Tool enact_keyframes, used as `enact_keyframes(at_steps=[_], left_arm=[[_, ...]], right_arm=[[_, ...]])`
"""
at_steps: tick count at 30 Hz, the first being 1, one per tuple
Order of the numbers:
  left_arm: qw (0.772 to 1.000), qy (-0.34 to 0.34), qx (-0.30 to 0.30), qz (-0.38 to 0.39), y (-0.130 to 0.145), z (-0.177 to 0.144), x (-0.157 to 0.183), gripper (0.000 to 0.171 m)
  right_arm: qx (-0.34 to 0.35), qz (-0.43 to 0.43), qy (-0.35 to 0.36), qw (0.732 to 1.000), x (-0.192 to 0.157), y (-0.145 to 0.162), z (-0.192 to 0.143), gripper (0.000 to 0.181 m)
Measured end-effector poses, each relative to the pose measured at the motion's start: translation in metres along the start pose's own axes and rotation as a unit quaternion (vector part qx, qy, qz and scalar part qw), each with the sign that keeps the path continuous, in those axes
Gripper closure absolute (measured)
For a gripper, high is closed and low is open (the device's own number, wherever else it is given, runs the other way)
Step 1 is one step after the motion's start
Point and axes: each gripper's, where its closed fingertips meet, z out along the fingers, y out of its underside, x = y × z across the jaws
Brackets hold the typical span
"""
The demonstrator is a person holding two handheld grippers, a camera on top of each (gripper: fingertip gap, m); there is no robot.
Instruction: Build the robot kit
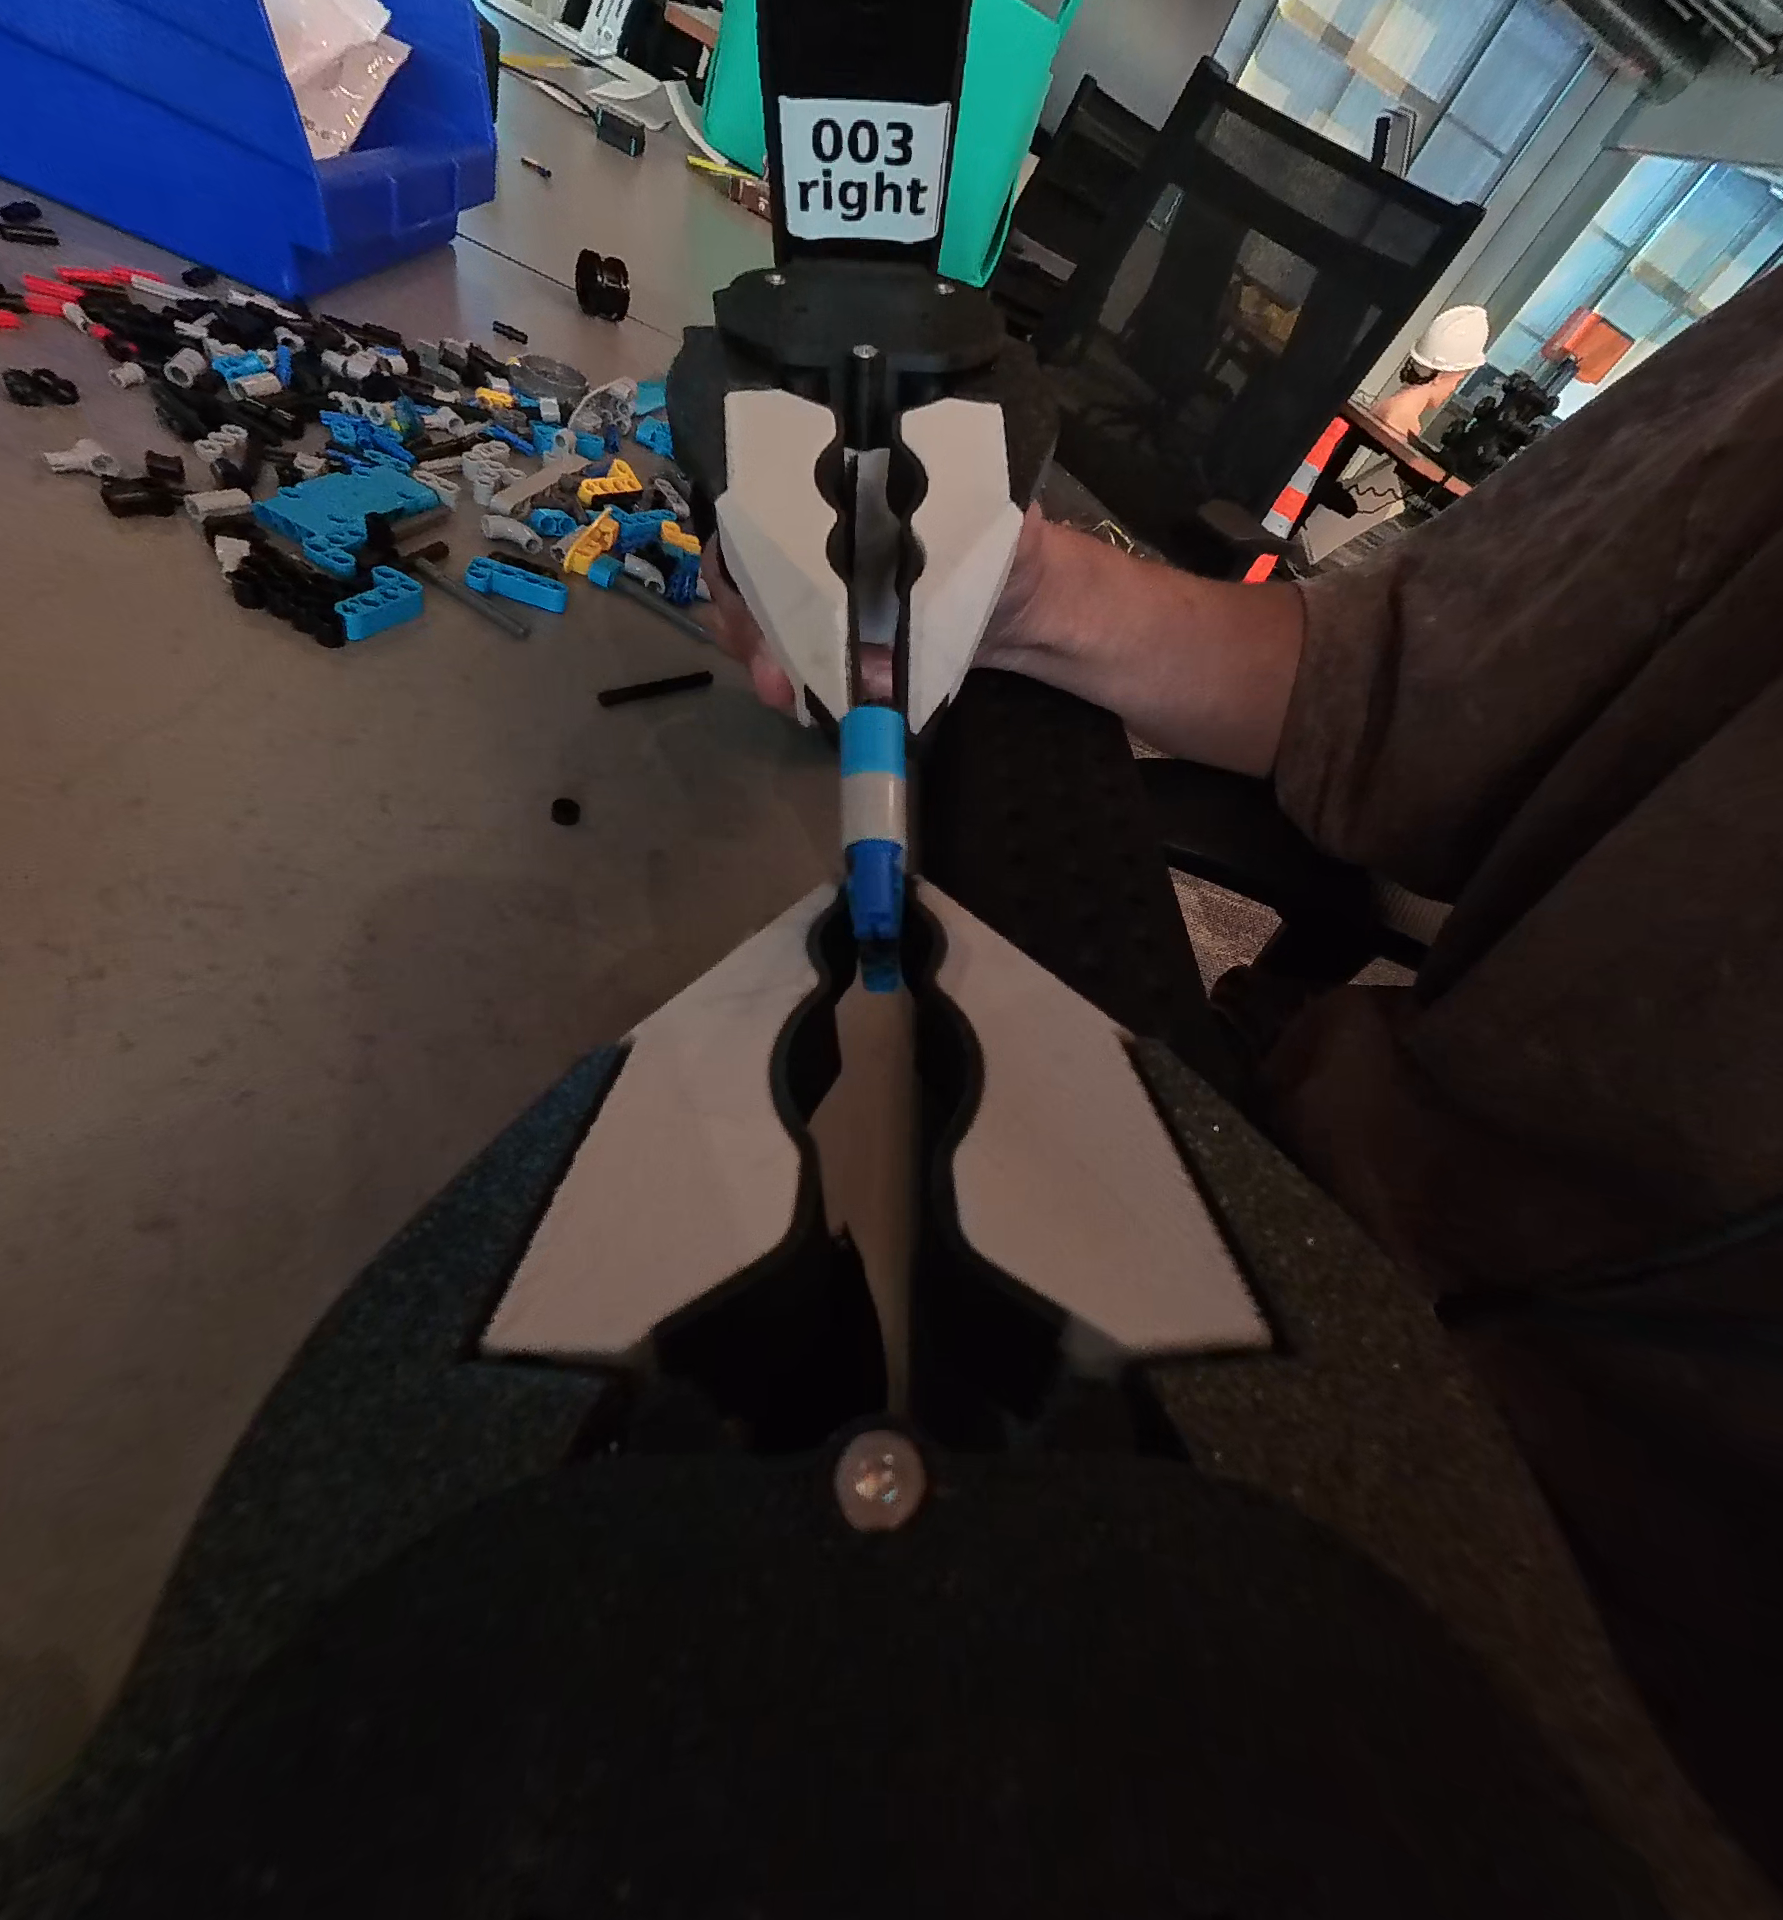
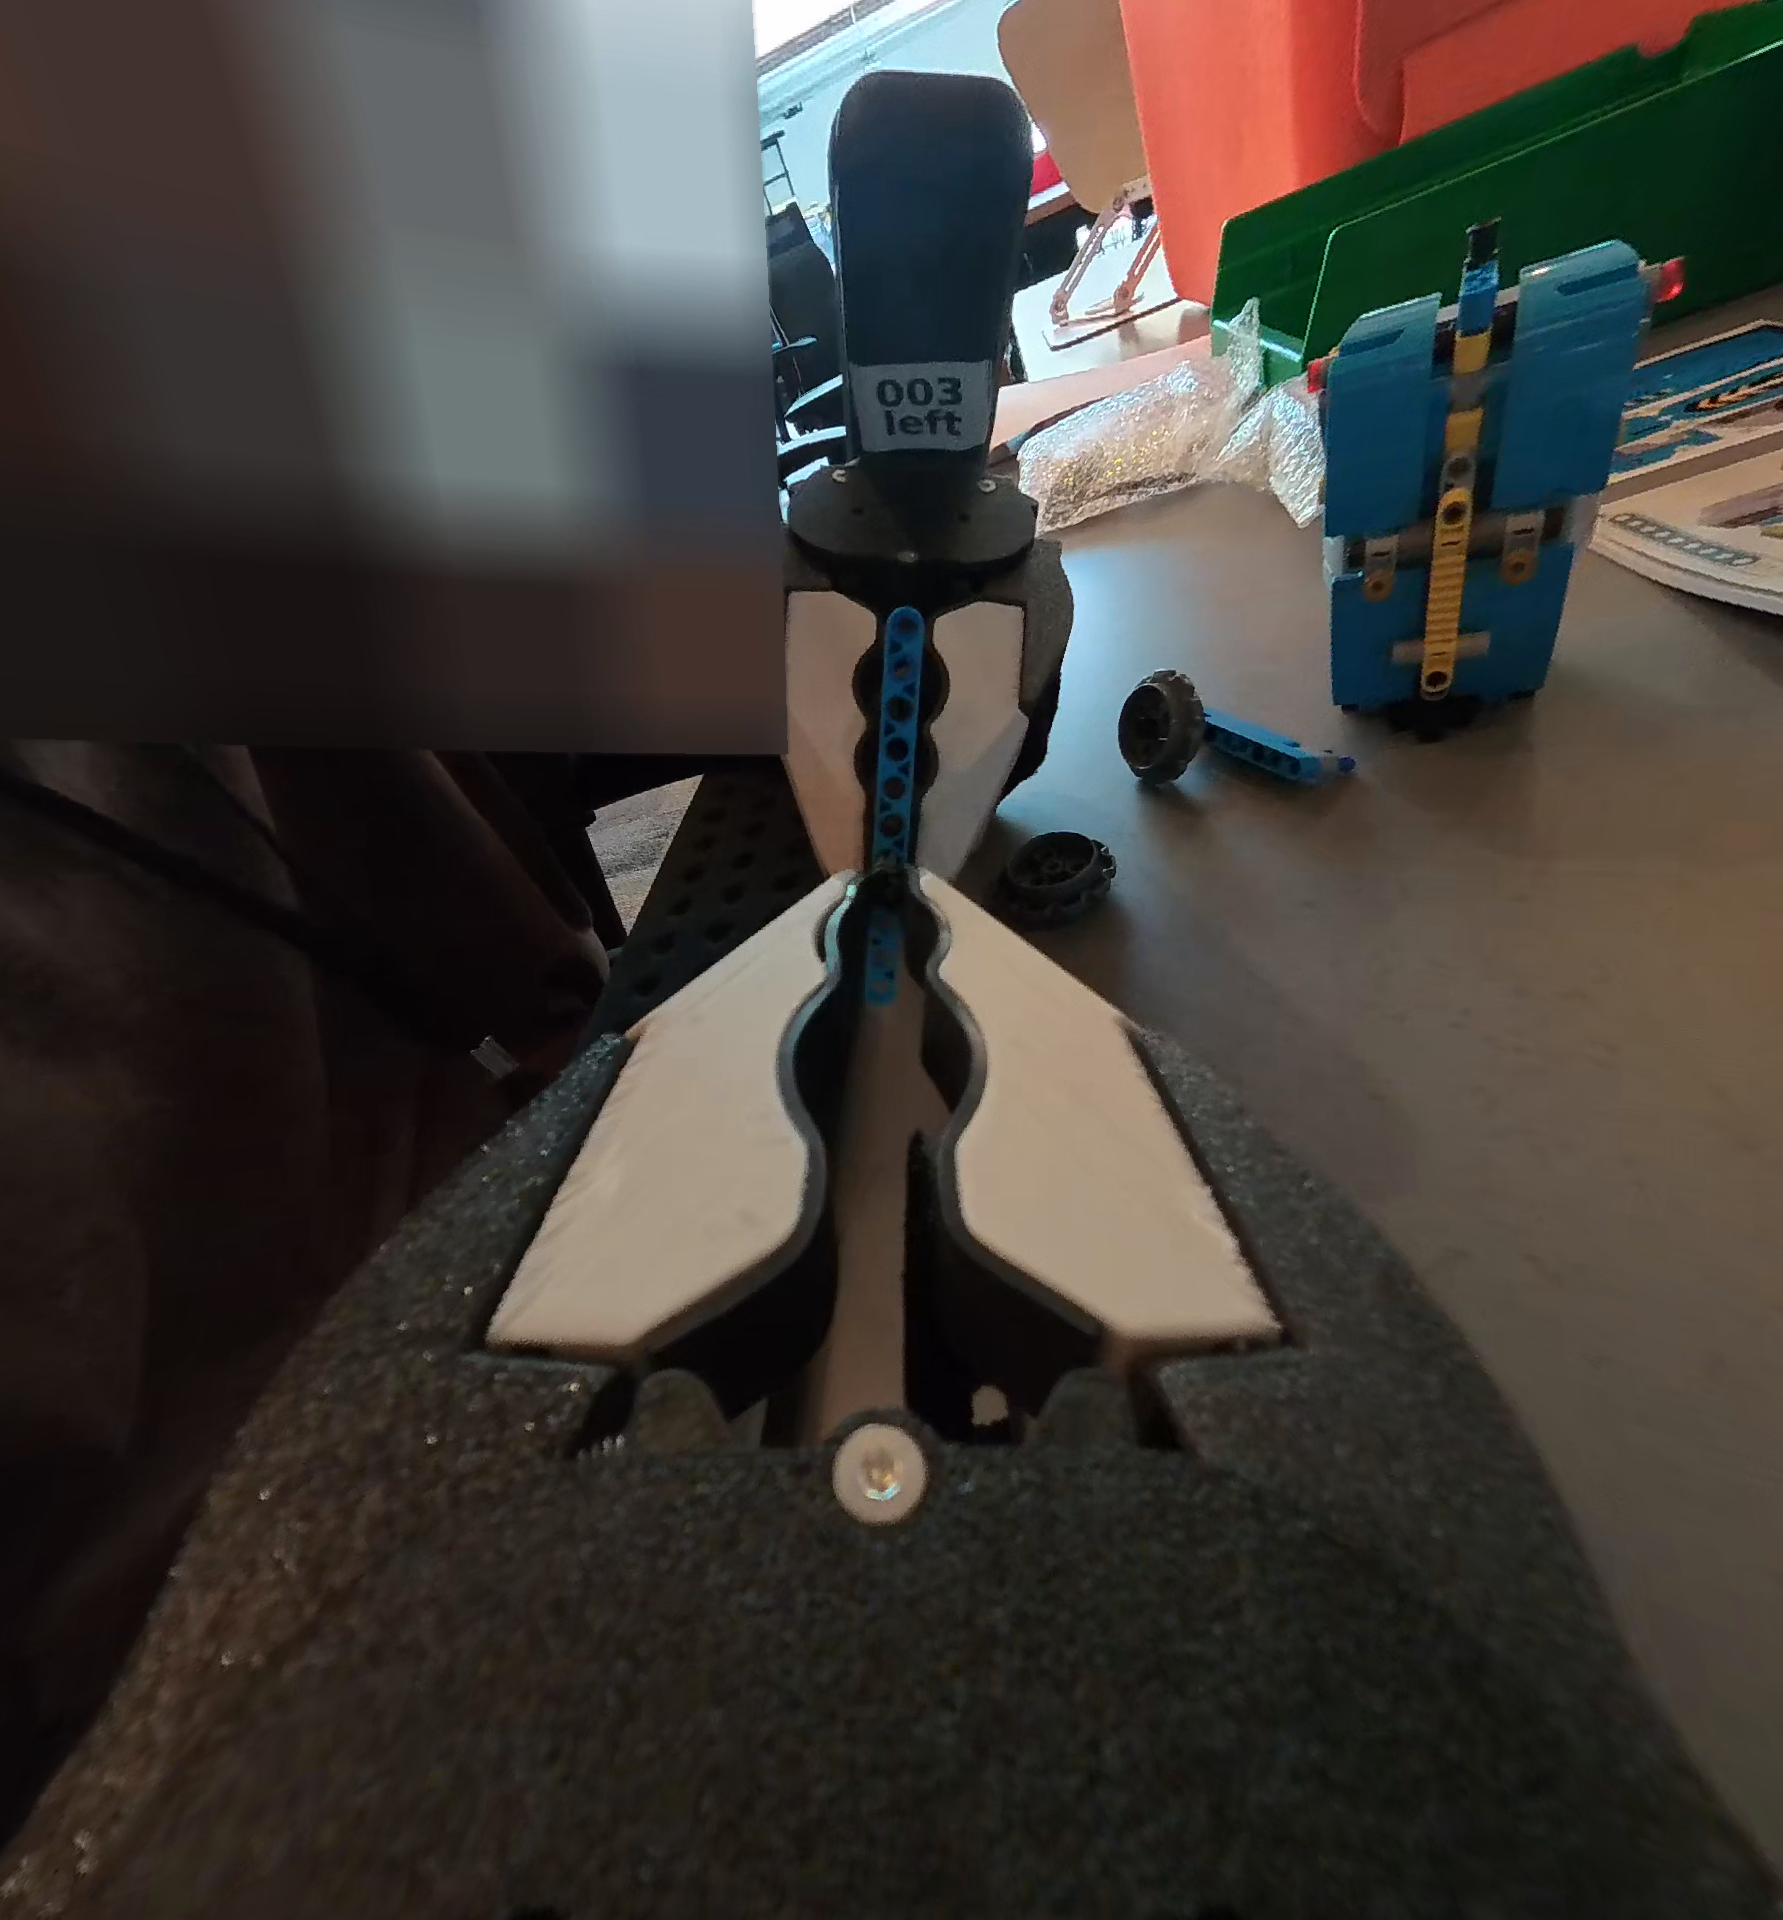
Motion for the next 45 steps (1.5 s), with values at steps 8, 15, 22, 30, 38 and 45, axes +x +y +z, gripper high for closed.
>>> enact_keyframes(at_steps=[8, 15, 22, 30, 38, 45], left_arm=[[1.000, -0.003, -0.004, 0.000, 0.001, 0.001, -0.001, 0.165], [1.000, 0.017, -0.015, -0.008, 0.004, 0.002, 0.003, 0.165], [0.999, 0.026, -0.041, 0.001, 0.011, 0.007, 0.007, 0.165], [0.999, 0.032, -0.019, -0.012, 0.006, 0.003, 0.006, 0.165], [0.999, 0.034, -0.020, -0.012, 0.006, 0.003, 0.007, 0.166], [0.997, 0.057, -0.040, -0.025, 0.011, 0.006, 0.011, 0.166]], right_arm=[[0.000, 0.000, -0.003, 1.000, -0.001, 0.000, 0.000, 0.175], [-0.005, -0.041, 0.010, 0.999, -0.002, 0.000, 0.001, 0.175], [-0.068, -0.141, 0.012, 0.988, -0.009, 0.017, 0.014, 0.174], [-0.039, -0.122, 0.024, 0.991, -0.006, 0.010, -0.005, 0.175], [-0.040, -0.123, 0.019, 0.991, -0.006, 0.009, -0.002, 0.175], [-0.045, -0.143, 0.012, 0.989, -0.010, 0.011, -0.001, 0.175]])
